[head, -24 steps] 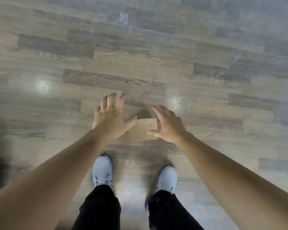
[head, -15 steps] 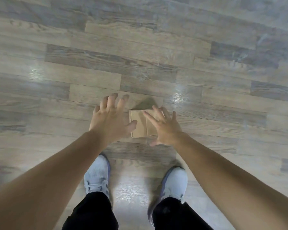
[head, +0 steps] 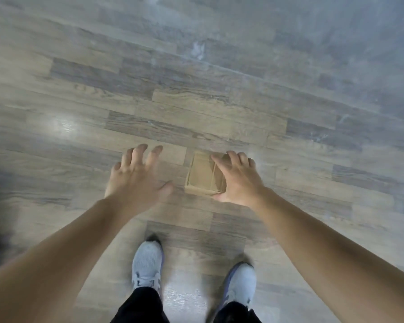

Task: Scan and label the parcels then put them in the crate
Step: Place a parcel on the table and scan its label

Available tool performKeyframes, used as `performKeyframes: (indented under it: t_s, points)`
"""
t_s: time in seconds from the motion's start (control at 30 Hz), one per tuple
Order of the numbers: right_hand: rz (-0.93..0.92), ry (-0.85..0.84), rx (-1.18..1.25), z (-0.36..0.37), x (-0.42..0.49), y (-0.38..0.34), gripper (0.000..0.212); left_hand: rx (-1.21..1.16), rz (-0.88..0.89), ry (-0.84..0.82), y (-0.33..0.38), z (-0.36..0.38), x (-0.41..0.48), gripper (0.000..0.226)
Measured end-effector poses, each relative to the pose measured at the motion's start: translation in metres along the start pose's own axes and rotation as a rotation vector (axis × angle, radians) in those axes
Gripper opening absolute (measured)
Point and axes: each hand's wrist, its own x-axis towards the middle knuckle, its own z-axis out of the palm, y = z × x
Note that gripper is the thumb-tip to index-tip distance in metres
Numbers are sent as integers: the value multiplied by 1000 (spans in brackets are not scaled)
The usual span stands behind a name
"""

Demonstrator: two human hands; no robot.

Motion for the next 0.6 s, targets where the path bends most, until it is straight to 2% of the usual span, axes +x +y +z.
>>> performKeyframes:
  t_s: [0.1,0.3,0.4,0.47,0.6]
  points:
    - [-53,53,-82,-114,-31,-15,117,-57,-37,86,6,-105,-18,86]
    - [-89,216,-160,-379,-105,-67,111,-345,-118,365,25,-351,-76,86]
    - [-79,269,-81,-497,-139,-93,112,-428,-151,468,22,-452,-100,93]
    - [-55,289,8,-561,-161,-108,113,-425,-142,496,21,-507,-112,93]
    - [-45,397,-21,-645,-188,-119,112,-372,-62,522,26,-586,-124,89]
